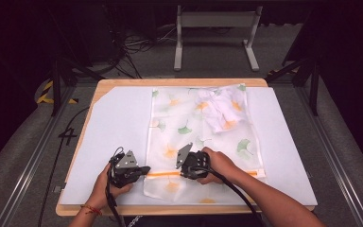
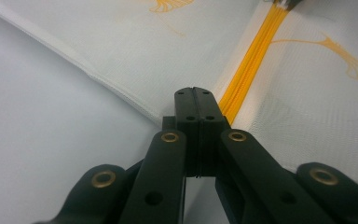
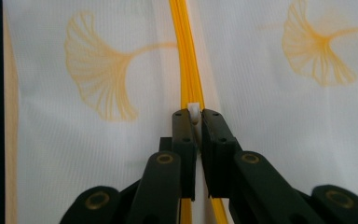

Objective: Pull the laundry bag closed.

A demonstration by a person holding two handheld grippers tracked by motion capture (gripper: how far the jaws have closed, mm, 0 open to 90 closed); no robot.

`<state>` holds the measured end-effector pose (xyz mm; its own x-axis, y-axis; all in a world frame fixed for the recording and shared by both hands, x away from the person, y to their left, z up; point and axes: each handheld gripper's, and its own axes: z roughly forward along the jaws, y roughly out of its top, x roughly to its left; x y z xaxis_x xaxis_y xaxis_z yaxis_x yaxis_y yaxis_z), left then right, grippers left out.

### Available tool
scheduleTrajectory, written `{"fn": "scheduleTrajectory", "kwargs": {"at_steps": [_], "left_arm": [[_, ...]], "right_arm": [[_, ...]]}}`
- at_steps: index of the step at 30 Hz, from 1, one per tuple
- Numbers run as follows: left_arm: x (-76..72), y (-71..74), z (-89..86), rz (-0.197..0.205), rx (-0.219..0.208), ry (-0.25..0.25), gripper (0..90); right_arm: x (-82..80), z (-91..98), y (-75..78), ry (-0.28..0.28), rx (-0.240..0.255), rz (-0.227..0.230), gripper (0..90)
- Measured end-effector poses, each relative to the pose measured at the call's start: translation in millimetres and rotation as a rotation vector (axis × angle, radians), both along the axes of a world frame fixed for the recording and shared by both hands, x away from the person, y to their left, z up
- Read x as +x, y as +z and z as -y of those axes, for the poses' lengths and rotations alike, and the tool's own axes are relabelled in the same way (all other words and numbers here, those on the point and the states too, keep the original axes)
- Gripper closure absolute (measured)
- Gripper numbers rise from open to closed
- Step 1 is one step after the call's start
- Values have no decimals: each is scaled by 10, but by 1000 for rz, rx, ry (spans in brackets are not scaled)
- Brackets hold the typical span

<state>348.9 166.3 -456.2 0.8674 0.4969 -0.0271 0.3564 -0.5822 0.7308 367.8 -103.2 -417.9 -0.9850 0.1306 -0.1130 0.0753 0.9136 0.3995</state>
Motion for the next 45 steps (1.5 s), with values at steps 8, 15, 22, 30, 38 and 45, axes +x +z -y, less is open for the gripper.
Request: {"fn": "scheduleTrajectory", "kwargs": {"at_steps": [8, 15, 22, 30, 38, 45], "left_arm": [[8, 0, -6, -7, -4, 0, 900], [11, 2, -4, -7, -1, -4, 900], [14, 3, -5, -7, -1, -4, 900], [14, 0, -7, -9, -5, -1, 900], [11, 0, -7, -8, -5, 0, 900], [6, -3, -8, -2, -5, 0, 900]], "right_arm": [[-50, 387, 13, -47, -6, 0, 844], [-81, 601, 31, -73, -20, 5, 844], [-85, 913, 57, -121, -50, 1, 844], [-103, 1279, 61, -185, -49, 2, 845], [-124, 1599, 72, -239, -43, -4, 844], [-132, 1795, 67, -270, -12, -15, 844]]}}
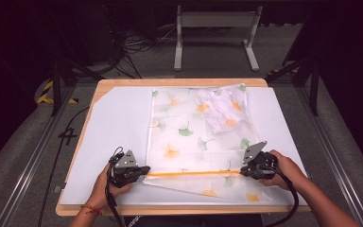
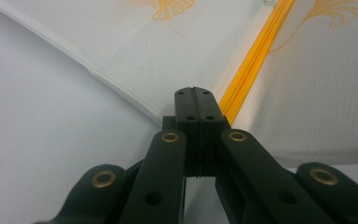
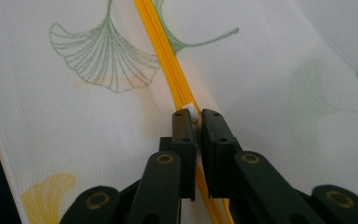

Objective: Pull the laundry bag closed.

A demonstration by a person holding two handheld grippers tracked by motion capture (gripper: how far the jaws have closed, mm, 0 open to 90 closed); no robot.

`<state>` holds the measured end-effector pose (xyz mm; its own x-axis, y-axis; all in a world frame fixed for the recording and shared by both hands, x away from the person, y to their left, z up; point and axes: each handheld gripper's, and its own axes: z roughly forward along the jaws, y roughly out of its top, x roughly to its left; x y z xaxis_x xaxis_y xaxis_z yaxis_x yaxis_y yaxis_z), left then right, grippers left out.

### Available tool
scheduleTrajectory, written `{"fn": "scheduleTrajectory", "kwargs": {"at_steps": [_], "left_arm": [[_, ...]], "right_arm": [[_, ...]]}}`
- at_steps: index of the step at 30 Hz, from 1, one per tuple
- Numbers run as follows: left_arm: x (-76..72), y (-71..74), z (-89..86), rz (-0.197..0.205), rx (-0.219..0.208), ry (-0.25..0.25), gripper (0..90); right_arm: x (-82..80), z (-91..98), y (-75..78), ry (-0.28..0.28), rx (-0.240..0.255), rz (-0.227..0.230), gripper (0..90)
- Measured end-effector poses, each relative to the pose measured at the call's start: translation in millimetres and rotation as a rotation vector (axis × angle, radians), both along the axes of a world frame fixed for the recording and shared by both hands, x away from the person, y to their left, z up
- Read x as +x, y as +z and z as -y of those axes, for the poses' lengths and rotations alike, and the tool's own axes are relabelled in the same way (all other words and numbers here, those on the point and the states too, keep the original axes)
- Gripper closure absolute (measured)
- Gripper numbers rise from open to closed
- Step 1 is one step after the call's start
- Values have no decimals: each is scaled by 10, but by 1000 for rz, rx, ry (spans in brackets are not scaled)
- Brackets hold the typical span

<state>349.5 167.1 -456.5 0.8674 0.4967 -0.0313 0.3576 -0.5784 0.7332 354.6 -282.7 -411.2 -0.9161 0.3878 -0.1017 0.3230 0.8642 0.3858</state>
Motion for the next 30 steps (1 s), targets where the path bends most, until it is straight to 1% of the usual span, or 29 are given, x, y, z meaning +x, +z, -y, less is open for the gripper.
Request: {"fn": "scheduleTrajectory", "kwargs": {"at_steps": [4, 11, 15, 18, 19, 21, 23, 24, 30], "left_arm": [[1, 1, 0, -1, 1, 0, 900], [2, 2, 2, -3, 1, 1, 900], [2, 2, 2, -4, 1, 1, 900], [0, 1, 1, -2, 0, 1, 900], [0, 1, 1, -2, 0, 1, 900], [2, 2, 1, -4, 0, 0, 900], [3, 3, 2, -3, 2, -1, 900], [2, 3, 2, -3, 2, -1, 900], [5, 2, -2, -3, 1, -4, 900]], "right_arm": [[-5, 104, 3, -12, 8, -10, 844], [-32, 251, 11, -41, 12, -9, 844], [-37, 308, 16, -51, 20, -18, 844], [-42, 338, 12, -58, 26, -15, 844], [-45, 348, 12, -58, 37, -21, 843], [-45, 360, 6, -63, 39, -15, 843], [-52, 379, 7, -66, 54, -16, 844], [-51, 390, 8, -64, 51, -7, 844], [-53, 427, 9, -82, 61, 4, 843]]}}
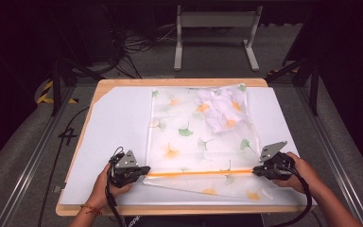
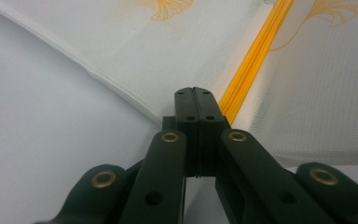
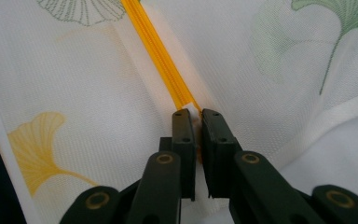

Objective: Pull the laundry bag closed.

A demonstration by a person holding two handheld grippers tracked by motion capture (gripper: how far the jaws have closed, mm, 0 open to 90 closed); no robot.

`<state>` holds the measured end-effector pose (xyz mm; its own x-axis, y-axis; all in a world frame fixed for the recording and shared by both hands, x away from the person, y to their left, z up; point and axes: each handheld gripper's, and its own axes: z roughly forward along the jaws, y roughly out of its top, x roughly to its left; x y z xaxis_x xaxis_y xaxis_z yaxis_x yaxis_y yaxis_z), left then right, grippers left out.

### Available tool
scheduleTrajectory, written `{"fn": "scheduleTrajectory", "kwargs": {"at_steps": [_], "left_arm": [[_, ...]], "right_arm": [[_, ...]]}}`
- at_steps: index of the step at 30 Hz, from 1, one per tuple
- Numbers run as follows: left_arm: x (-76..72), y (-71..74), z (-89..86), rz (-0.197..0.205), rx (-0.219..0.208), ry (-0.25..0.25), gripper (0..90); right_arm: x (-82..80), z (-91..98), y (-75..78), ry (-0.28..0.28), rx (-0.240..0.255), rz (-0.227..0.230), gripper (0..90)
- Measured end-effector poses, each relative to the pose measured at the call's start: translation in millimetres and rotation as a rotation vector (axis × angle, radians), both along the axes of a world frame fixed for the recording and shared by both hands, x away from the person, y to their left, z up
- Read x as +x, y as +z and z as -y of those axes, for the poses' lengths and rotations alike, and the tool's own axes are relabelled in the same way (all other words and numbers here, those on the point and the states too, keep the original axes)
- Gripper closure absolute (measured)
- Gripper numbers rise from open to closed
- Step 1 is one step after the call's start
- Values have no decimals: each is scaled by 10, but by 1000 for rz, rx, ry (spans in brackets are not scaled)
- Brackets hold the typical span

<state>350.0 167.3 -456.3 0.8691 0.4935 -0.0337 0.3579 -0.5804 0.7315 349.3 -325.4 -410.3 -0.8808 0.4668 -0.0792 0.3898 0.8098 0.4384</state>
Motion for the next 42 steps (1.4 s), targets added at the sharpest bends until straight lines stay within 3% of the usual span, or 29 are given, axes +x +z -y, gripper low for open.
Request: {"fn": "scheduleTrajectory", "kwargs": {"at_steps": [10, 21, 23, 28, 33, 42], "left_arm": [[-3, -6, -4, 7, -5, -2, 900], [1, -9, -14, 3, -11, -5, 900], [-8, -8, -5, 26, 2, -20, 900], [-29, -6, -2, 36, 1, -8, 900], [-33, -5, -2, 42, 5, -11, 900], [-43, 10, -42, 62, -16, -14, 860]], "right_arm": [[-28, 67, -29, -15, 49, 5, 842], [-38, 90, -38, -29, 59, 14, 842], [-48, 84, -38, -29, 59, 20, 841], [-57, 110, -28, -26, 119, 35, 839], [-71, 134, -25, -35, 147, 44, 833], [-102, 157, -29, -67, 237, 85, 741]]}}
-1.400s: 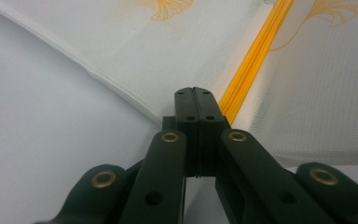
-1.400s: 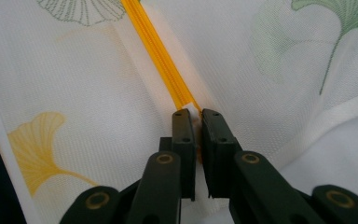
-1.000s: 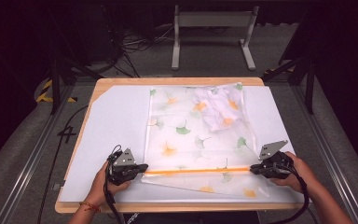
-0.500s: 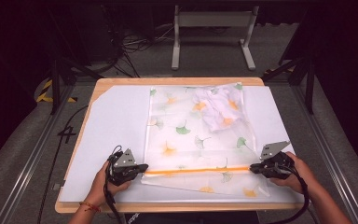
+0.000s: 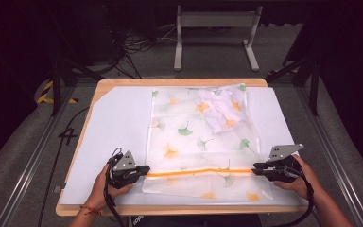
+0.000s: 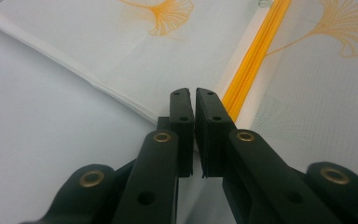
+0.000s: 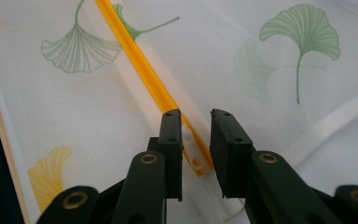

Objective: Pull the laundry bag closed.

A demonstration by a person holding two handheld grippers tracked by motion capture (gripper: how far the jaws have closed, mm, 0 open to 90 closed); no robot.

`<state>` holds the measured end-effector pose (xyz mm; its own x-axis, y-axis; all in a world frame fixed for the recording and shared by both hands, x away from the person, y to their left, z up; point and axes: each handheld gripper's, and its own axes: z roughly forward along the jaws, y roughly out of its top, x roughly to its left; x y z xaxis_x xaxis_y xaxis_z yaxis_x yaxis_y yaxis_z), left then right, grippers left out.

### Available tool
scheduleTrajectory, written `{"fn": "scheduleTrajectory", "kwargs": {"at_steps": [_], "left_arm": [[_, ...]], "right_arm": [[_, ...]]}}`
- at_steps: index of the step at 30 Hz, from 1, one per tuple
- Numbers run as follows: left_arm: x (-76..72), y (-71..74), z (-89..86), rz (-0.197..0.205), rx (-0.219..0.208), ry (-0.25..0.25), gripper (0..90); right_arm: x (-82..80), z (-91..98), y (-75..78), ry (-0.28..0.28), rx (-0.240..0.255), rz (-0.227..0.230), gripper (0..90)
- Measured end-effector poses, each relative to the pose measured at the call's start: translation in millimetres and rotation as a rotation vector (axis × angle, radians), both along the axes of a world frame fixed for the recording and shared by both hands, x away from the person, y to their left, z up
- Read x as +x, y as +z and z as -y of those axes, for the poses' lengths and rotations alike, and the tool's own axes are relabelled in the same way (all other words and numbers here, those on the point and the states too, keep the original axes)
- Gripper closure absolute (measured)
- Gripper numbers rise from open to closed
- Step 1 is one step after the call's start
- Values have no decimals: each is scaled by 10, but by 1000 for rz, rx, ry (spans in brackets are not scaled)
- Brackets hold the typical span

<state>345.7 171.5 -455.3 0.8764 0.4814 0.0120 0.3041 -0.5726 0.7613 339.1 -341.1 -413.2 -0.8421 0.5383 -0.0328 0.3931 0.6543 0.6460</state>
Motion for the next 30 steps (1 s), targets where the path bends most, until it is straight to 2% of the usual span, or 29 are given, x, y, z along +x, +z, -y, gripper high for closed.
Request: {"fn": "scheduleTrajectory", "kwargs": {"at_steps": [2, 7, 9, 12, 14, 16, 17, 19, 21, 25, 28, 30], "left_arm": [[0, 10, -16, -3, -19, -1, 848], [-14, 40, -15, 16, -17, 8, 790], [-8, 48, -20, 22, -17, 15, 753], [-6, 62, -42, 34, -21, 26, 709], [-8, 68, -49, 40, -22, 38, 661], [-14, 75, -59, 52, -22, 44, 632], [-14, 75, -59, 52, -22, 44, 609], [-14, 76, -68, 71, -13, 83, 498], [-15, 74, -73, 79, -8, 89, 486], [-10, 78, -92, 93, -19, 126, 346], [-7, 68, -107, 98, -25, 160, 251], [9, 52, -126, 84, -29, 177, 213]], "right_arm": [[-2, -24, -4, -6, 1, 15, 738], [-13, -59, -12, -16, 18, 49, 669], [-28, -67, -9, -30, 29, 99, 634], [-34, -76, -25, -38, 38, 139, 617], [-22, -78, -40, -48, 43, 140, 593], [-16, -78, -49, -66, 43, 165, 564], [-16, -78, -49, -66, 43, 165, 564], [-15, -78, -73, -89, 42, 189, 485], [-10, -77, -86, -104, 35, 198, 452], [-2, -52, -118, -132, 40, 214, 348], [-4, -30, -114, -141, 56, 223, 297], [0, -24, -123, -144, 47, 234, 272]]}}
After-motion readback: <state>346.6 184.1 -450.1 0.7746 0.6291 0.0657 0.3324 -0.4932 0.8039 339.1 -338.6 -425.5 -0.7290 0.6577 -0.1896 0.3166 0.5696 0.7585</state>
